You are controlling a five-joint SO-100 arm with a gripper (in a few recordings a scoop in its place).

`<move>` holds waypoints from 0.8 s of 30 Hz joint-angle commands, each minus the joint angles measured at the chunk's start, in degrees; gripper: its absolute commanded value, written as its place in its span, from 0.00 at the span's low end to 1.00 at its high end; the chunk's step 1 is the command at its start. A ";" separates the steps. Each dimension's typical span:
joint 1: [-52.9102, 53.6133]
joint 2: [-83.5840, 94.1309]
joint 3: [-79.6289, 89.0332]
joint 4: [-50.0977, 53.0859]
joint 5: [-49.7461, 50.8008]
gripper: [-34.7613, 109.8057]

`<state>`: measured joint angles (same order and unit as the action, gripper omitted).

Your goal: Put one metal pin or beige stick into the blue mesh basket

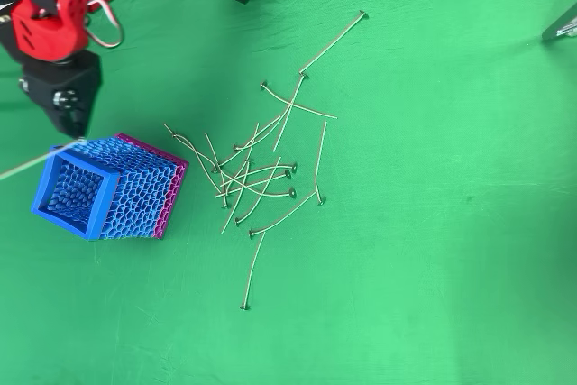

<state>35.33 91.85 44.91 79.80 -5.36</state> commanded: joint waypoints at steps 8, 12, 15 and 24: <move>5.63 -13.01 -15.56 -0.97 -5.01 0.25; 5.36 -17.84 -20.65 -1.41 -7.12 0.25; 4.75 -21.09 -24.43 -2.29 -8.26 0.25; 2.55 -29.44 -34.01 -3.69 -12.39 0.25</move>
<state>38.67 62.58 14.33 77.52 -16.96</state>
